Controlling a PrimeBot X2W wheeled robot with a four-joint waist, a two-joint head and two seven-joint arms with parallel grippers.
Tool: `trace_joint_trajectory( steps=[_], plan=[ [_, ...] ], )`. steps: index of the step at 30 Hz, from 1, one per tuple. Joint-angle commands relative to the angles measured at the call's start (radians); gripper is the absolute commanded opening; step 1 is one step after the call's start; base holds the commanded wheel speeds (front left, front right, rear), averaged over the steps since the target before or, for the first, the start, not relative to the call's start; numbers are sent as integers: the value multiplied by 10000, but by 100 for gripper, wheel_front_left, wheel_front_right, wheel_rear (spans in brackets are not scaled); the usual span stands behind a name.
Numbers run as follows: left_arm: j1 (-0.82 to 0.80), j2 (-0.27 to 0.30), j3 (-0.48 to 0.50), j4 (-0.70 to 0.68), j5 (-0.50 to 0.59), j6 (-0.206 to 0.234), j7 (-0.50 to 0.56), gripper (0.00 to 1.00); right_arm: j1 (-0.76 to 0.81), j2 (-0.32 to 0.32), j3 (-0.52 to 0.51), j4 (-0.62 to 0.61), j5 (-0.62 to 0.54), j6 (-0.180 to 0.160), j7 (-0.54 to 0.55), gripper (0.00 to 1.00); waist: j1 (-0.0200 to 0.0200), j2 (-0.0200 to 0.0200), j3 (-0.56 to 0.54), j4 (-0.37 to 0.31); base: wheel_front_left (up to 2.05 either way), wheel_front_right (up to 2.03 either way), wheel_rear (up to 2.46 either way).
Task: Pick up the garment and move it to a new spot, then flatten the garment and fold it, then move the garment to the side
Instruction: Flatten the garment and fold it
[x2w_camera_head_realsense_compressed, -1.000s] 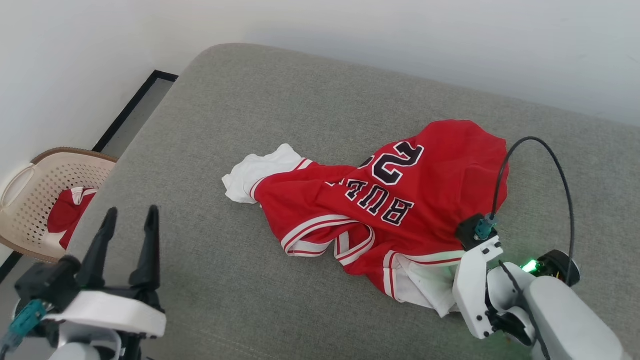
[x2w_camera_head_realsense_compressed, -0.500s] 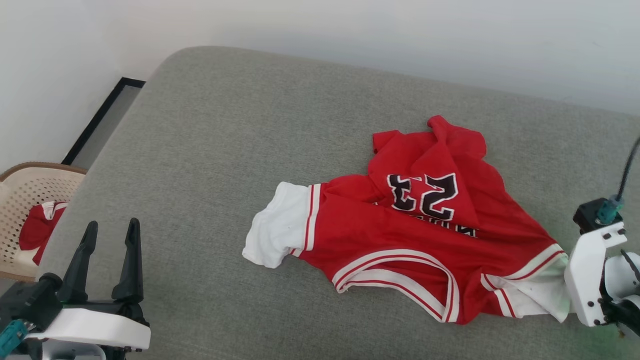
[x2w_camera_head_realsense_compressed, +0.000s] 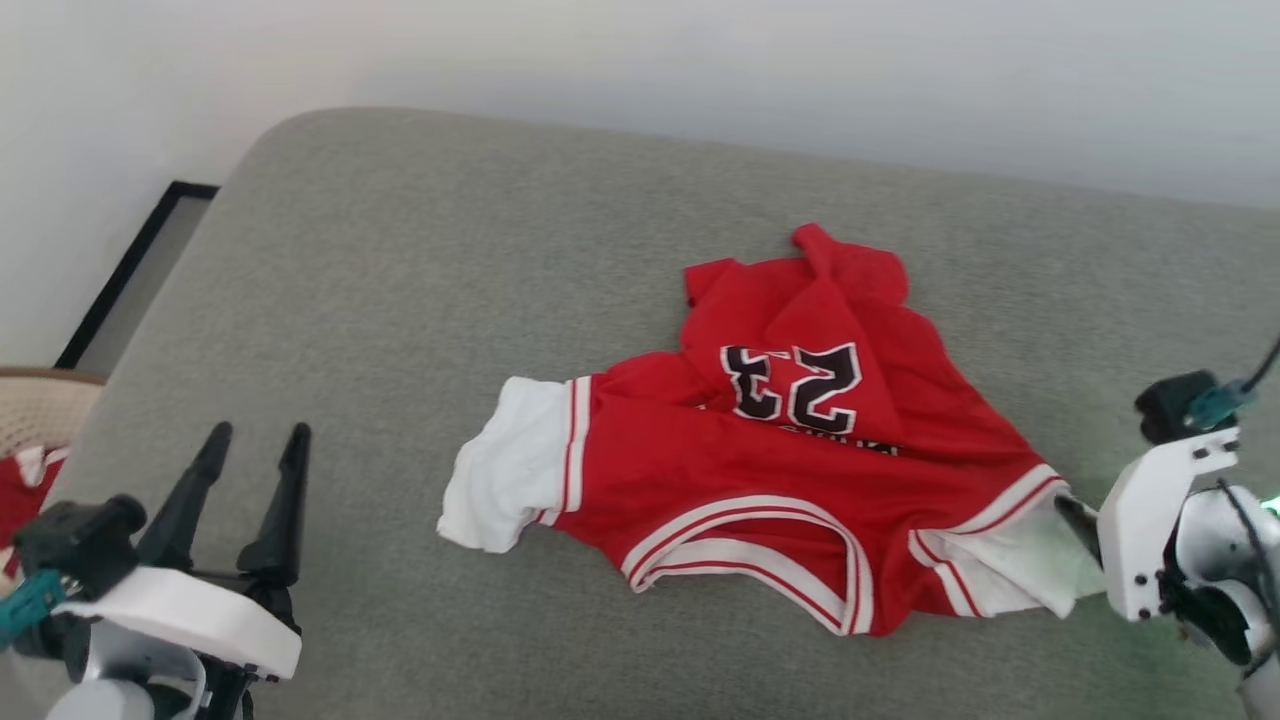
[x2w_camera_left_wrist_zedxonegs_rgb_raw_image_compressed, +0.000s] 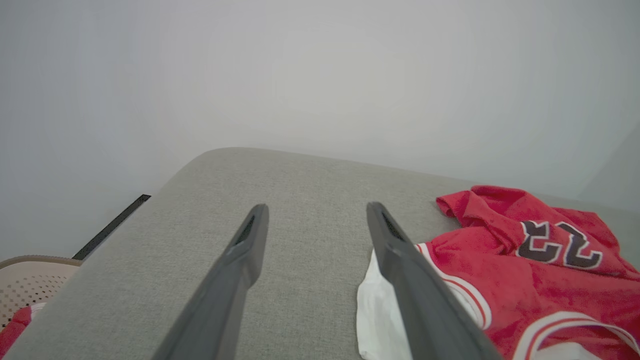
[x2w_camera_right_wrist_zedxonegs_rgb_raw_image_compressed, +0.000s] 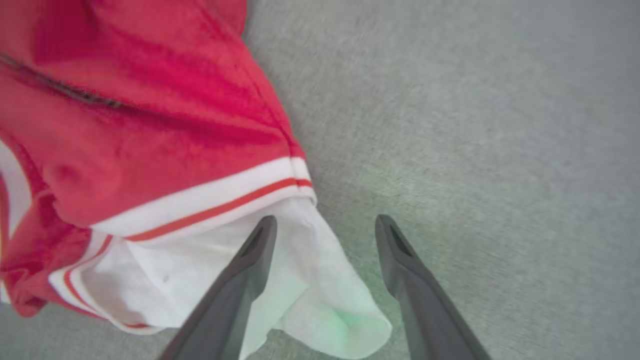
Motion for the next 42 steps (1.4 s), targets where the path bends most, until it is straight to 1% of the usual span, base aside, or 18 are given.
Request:
trace_joint_trajectory(
  steps=[1,5,8,12,15,19,21,23,24,25,29,34,35,37,39,42],
  plan=[
    [-203,212,-113,-134,-88,-107,286,100,238,174,-231,-221,-3,-3,-269,100,0,0,-109,-289,0,0,0],
    [-517,757,-343,-188,-510,-216,1424,100,560,607,-927,-1045,-192,-3,-924,100,0,0,-190,-819,0,0,0],
    [-868,1028,-457,-109,-924,-253,2443,100,874,961,-1350,-1751,-499,-3,-1330,100,0,0,-225,-1214,0,0,0],
    [-1467,1269,-612,231,-1732,-235,4130,100,1148,1621,-1859,-2678,-1138,-3,-2165,100,0,0,-197,-1741,0,0,0],
    [-2042,1539,-857,606,-1930,-147,5367,100,1266,2209,-2271,-3167,-1679,-3,-2879,100,0,0,-119,-2110,0,0,0],
    [-2704,1667,-1266,1230,-2136,-24,6812,100,1376,2997,-2508,-3765,-2277,-3,-3717,100,0,0,21,-2568,0,0,0],
    [-3021,1660,-1417,1628,-2283,96,7462,100,1414,3282,-2644,-3997,-2495,-5,-4133,100,0,0,111,-2772,0,0,0],
    [-3279,1746,-1665,1986,-2212,112,8077,100,1432,3511,-2650,-4166,-2695,-3,-4515,100,0,0,212,-2963,0,0,0],
    [-3381,1718,-1735,2223,-2315,204,8384,100,1442,3624,-2671,-4239,-2794,-1,-4707,100,0,0,264,-3056,0,0,0],
    [-3381,1718,-1735,2223,-2315,204,8384,100,1442,3624,-2671,-4239,-2794,-1,-4707,100,0,0,264,-3056,0,0,0],
    [-3773,1906,-2068,3001,-2142,507,9423,100,1547,3823,-2687,-4342,-2931,-1,-5217,100,0,0,473,-3381,0,0,0],
    [-4082,1919,-2234,3980,-2096,990,10233,100,1660,3913,-2570,-4162,-2761,-1,-5205,100,0,0,688,-3664,0,0,0],
    [-4112,1926,-2295,4136,-2056,996,10335,100,1674,3922,-2525,-4110,-2732,-1,-5173,100,0,0,740,-3712,0,0,0],
    [-4162,1891,-2325,4537,-2086,1139,10537,100,1710,3917,-2421,-4005,-2554,-1,-5040,100,0,0,842,-3790,0,0,0],
    [-4166,1870,-2406,4888,-2078,1135,10647,100,1734,3908,-2290,-3983,-2411,-3,-4906,100,0,0,959,-3847,0,0,0],
    [-4190,1675,-2419,5330,-2253,1102,10739,100,1766,3915,-2040,-3858,-2305,-1,-4513,100,0,0,1125,-3851,0,0,0]
  ],
)
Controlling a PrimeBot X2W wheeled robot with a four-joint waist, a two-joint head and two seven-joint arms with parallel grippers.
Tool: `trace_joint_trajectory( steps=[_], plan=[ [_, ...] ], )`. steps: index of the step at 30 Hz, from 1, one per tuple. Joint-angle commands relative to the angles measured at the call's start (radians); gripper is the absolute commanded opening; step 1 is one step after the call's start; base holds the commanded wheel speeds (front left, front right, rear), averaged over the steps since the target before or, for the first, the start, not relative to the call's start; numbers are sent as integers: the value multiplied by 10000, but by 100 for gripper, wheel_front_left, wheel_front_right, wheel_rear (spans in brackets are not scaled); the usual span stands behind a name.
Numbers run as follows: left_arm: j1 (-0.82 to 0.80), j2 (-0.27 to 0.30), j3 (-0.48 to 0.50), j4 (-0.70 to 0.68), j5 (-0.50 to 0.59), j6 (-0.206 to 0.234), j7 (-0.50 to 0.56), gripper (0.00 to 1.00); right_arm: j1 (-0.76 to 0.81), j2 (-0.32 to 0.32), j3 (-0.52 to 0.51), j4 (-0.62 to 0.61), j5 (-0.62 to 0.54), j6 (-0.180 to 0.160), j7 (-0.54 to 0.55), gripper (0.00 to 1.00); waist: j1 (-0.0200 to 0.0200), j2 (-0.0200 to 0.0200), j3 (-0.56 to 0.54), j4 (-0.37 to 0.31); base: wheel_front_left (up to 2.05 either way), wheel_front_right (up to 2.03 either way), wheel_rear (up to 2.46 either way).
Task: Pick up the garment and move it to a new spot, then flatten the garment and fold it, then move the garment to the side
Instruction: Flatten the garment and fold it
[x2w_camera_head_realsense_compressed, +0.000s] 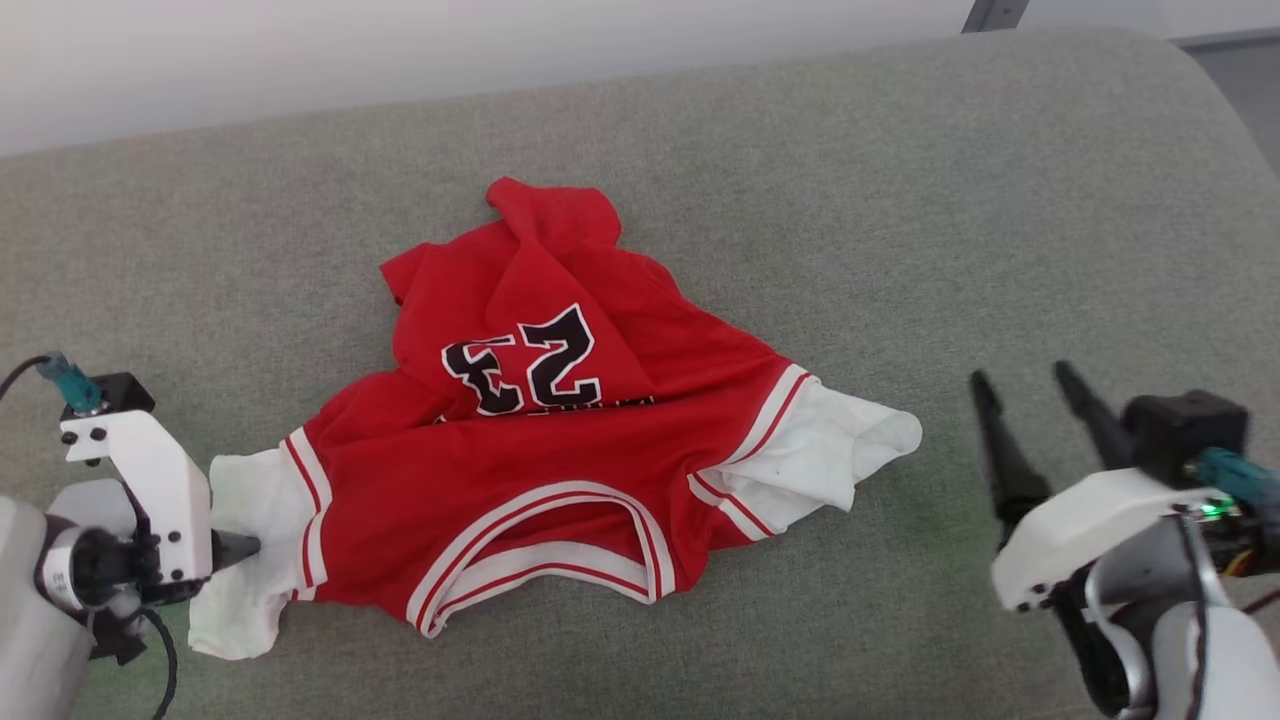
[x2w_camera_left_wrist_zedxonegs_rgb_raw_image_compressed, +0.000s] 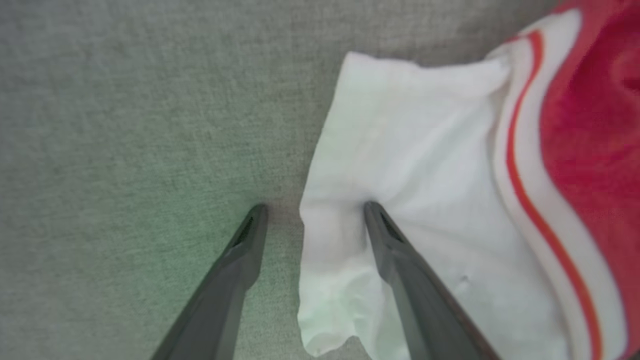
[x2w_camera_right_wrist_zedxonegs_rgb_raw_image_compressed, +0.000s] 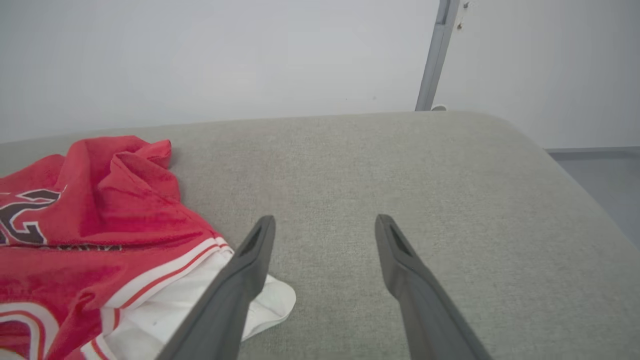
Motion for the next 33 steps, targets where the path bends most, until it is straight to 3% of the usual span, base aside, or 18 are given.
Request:
trace_joint_trajectory(
  steps=[1,2,11,20,21,22,23,28,33],
  plan=[
    [239,-236,-131,394,-112,-6,42,95,123,20,111,65,114,-3,187,100,0,-1,97,5,0,0,0],
    [206,-284,-153,492,-175,-98,84,0,135,19,190,116,153,-3,376,100,0,-1,154,24,0,0,0],
    [-360,-755,-381,755,-114,-421,-31,0,-640,-423,785,885,736,-1,2707,100,0,-1,633,520,0,0,0],
    [-952,-1318,-674,913,15,-670,-424,0,-1846,-857,1428,2812,1139,0,5142,100,0,-1,954,1171,0,0,0],
    [-1010,-1362,-677,935,21,-667,-474,0,-1946,-891,1607,3057,1230,2,5425,77,0,-1,961,1216,0,0,0],
    [-1063,-1388,-657,965,-1,-664,-528,0,-2041,-895,1749,3246,1345,2,5689,16,0,-1,957,1241,0,0,0],
    [-1116,-1416,-662,983,4,-685,-579,0,-2121,-981,1882,3426,1364,3,5903,0,0,-1,940,1279,0,0,0],
    [-1392,-1432,-624,948,60,-647,-861,0,-2505,-1284,1822,3550,1553,-1,6310,0,0,-1,739,1448,0,0,0],
    [-1927,-1233,-532,696,187,-526,-932,0,-3206,-1370,1078,3006,1972,-1,6315,0,0,-1,156,1571,0,0,0]
  ],
)
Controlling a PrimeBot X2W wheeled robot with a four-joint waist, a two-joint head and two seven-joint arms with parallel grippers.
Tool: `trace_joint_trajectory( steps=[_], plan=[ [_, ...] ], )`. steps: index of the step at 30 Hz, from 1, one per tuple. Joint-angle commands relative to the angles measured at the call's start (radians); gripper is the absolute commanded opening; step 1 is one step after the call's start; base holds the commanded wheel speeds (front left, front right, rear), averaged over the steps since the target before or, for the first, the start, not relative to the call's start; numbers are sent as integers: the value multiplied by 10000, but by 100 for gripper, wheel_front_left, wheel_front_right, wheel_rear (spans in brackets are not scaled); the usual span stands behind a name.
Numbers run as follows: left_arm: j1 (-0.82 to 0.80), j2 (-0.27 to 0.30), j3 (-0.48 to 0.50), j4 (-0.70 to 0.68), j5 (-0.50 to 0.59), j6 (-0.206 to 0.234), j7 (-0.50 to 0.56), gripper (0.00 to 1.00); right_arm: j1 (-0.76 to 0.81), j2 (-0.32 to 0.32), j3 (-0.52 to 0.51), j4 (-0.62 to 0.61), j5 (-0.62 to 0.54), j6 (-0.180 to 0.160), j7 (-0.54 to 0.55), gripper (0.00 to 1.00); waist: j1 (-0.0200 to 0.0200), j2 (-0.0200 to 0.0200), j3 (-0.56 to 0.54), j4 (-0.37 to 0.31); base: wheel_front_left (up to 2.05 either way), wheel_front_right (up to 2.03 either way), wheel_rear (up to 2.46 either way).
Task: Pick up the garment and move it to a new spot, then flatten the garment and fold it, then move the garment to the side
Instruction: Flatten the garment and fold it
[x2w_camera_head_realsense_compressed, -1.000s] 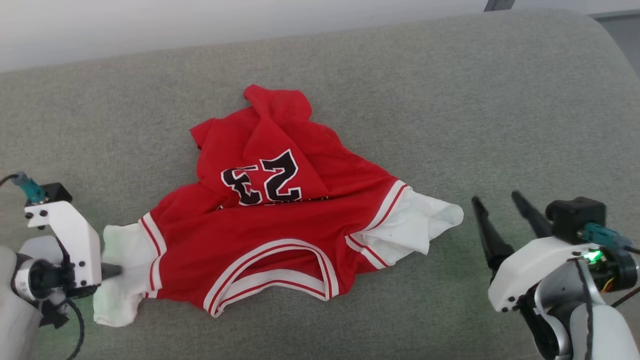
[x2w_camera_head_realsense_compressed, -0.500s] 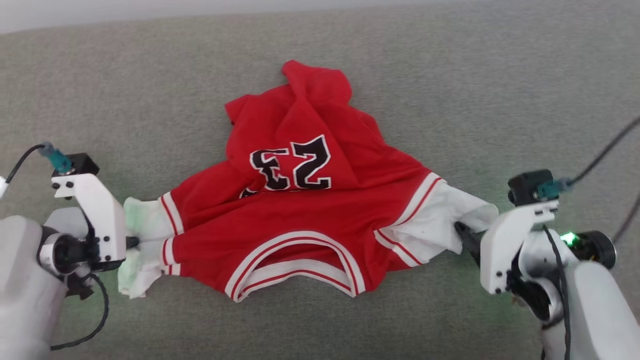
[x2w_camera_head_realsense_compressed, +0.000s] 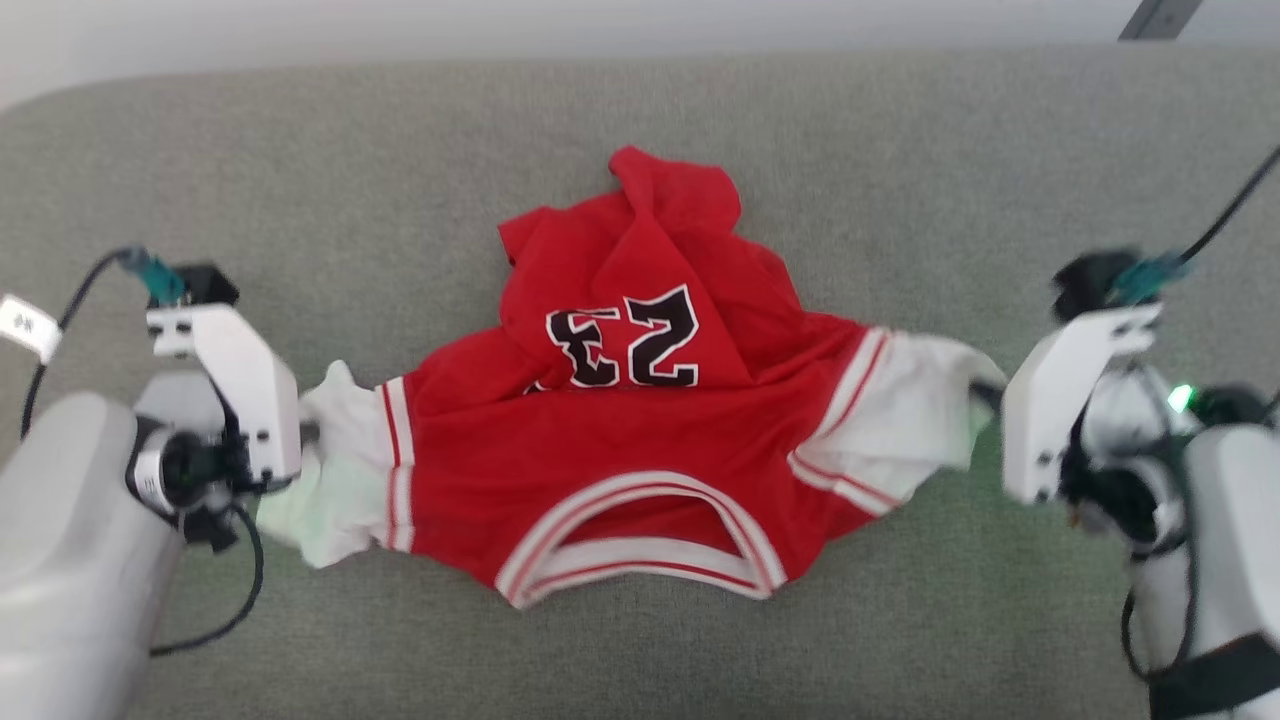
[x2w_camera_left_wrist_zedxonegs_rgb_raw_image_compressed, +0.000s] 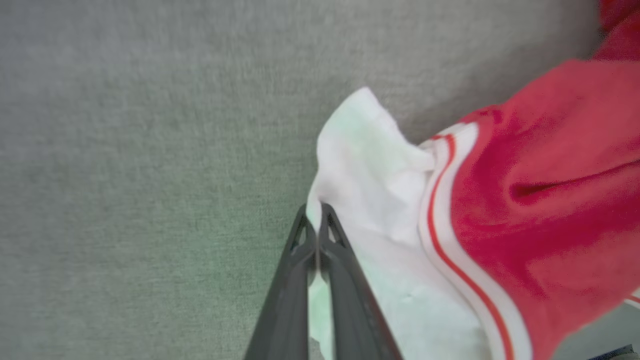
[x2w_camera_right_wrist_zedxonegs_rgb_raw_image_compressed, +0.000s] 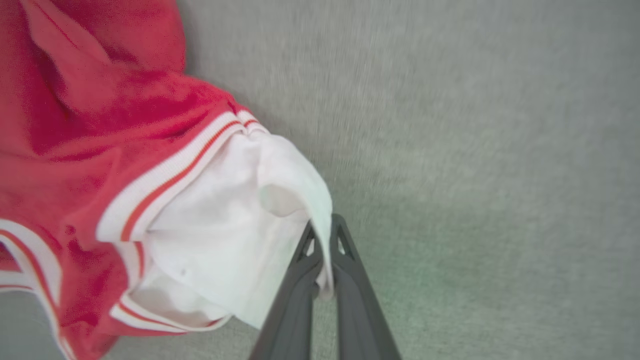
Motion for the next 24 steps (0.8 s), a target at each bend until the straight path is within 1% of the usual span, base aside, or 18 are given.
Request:
trace_joint_trajectory(
  steps=[1,2,7,11,15,21,24],
  plan=[
    [-305,-15,21,-152,38,49,10,0,-306,-46,-185,-225,70,-1,29,0,0,0,-376,100,0,0,0],
    [-394,36,10,-265,76,48,39,0,-396,48,-313,-319,218,-1,123,0,0,0,-530,120,0,0,0],
    [-953,260,-169,-964,305,-48,333,0,-1143,-264,-415,-1032,382,-3,513,0,0,0,-1288,197,0,0,0],
    [-1412,395,-216,-1422,418,17,601,0,-1826,-181,-580,-1182,492,-1,537,0,0,0,-1817,165,0,0,0],
    [-2062,504,-88,-1862,392,81,769,0,-2804,51,-718,-873,417,-1,288,0,0,0,-2439,58,0,0,0],
    [-2915,527,73,-2258,477,11,534,0,-4184,236,-834,-163,286,-1,-466,0,0,0,-2732,-57,0,0,0],
    [-3318,522,116,-2284,518,-50,322,0,-4772,328,-718,191,209,-1,-830,0,0,0,-2814,-111,0,0,0]
  ],
)
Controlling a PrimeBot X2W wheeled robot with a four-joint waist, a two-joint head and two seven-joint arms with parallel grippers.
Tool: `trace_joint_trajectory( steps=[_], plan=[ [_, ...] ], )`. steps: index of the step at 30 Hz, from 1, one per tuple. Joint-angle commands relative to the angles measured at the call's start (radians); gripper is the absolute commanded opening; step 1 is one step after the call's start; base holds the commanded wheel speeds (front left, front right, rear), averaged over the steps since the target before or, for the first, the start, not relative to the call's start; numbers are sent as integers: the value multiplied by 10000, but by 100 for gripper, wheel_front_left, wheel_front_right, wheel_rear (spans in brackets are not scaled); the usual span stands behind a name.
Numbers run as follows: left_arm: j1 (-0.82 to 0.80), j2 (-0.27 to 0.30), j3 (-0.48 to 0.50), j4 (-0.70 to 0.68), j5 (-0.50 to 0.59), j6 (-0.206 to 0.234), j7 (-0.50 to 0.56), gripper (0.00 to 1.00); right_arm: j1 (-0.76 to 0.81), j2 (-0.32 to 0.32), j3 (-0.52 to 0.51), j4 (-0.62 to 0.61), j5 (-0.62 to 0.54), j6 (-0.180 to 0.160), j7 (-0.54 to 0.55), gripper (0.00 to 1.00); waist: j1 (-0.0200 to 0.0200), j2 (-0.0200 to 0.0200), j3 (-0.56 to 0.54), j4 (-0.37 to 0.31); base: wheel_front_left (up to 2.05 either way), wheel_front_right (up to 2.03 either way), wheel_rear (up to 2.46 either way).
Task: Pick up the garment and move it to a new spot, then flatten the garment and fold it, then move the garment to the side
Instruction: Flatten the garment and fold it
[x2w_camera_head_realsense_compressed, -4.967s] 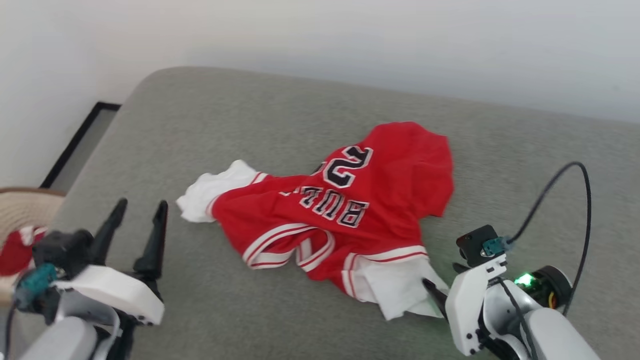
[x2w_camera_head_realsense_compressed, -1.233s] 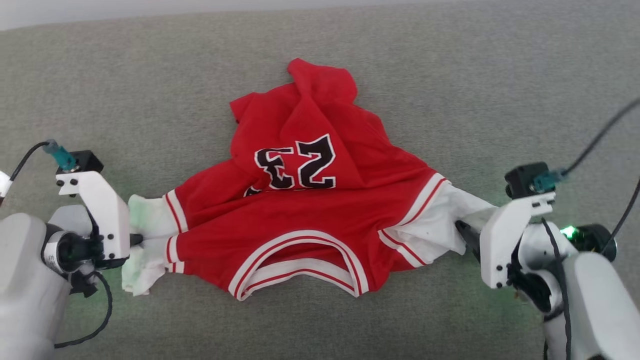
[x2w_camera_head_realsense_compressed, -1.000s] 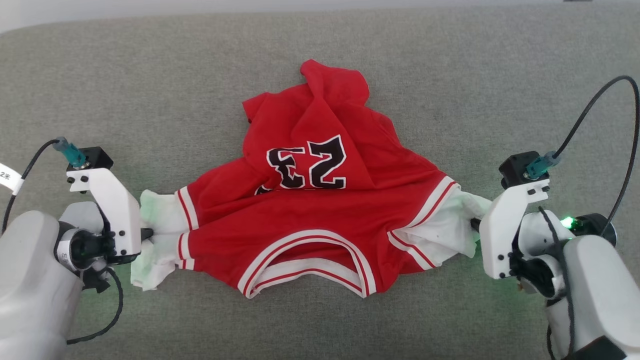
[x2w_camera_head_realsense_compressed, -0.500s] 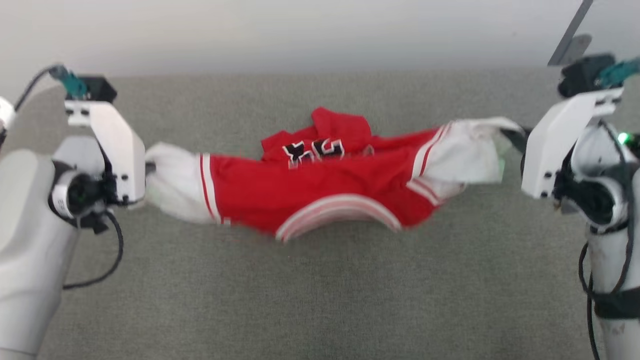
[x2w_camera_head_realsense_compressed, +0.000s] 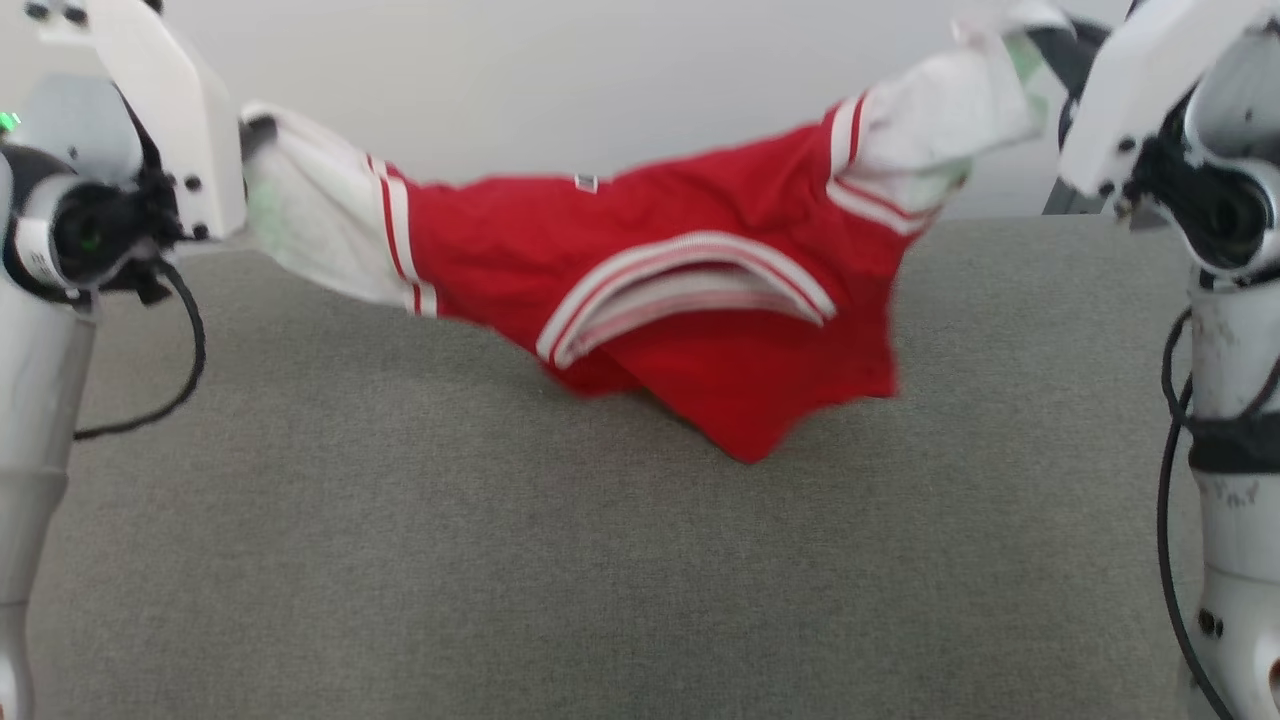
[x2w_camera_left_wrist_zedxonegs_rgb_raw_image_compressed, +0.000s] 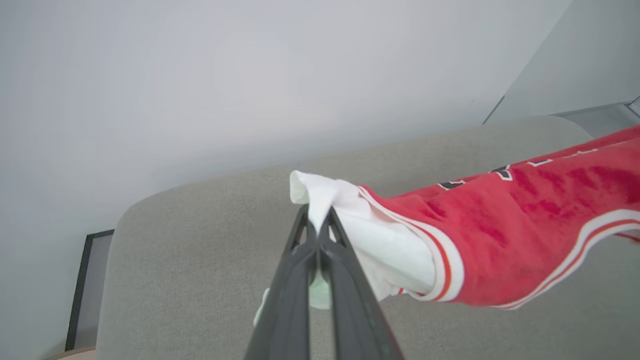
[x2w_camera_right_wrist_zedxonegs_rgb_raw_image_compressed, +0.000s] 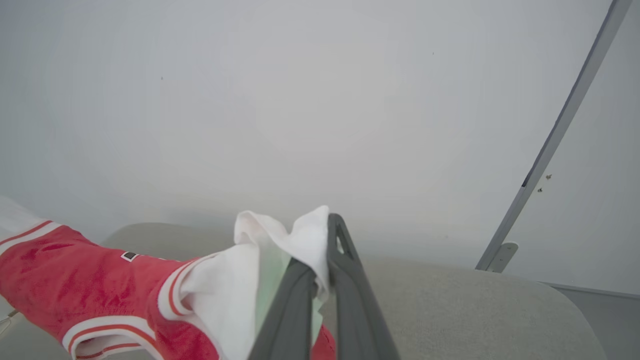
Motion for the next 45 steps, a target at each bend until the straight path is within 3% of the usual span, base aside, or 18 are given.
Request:
trace_joint_trajectory(
  steps=[1,9,16,25,35,40,45],
  plan=[
    [-263,20,54,27,49,-51,-154,0,-322,67,108,199,-85,0,-186,0,0,0,-50,-52,0,0,0],
    [-1028,-100,44,566,282,-157,-662,0,-1389,163,544,1142,-204,0,-958,0,0,0,-33,-193,0,0,0],
    [-1806,-316,-50,1209,778,-214,-1771,0,-2266,128,858,2273,-401,0,-2049,0,0,0,387,-172,0,0,0],
    [-4189,-599,-108,2580,1896,-285,-4438,0,-4532,269,950,4559,-1595,0,-4932,0,0,0,2281,-18,0,0,0],
    [-6758,-1028,-56,3848,2981,-389,-9330,0,-6729,340,429,6240,-4386,-1,-9771,0,0,0,4210,324,0,0,0],
    [-6472,-1277,-274,5076,3106,-583,-10604,0,-6659,623,695,7556,-5107,-1,-10038,0,0,0,4574,458,0,0,0],
    [-5739,-1581,-633,6395,2862,-795,-10347,0,-6135,797,1224,8873,-4713,-1,-9796,0,0,0,4601,577,0,0,0]
  ],
)
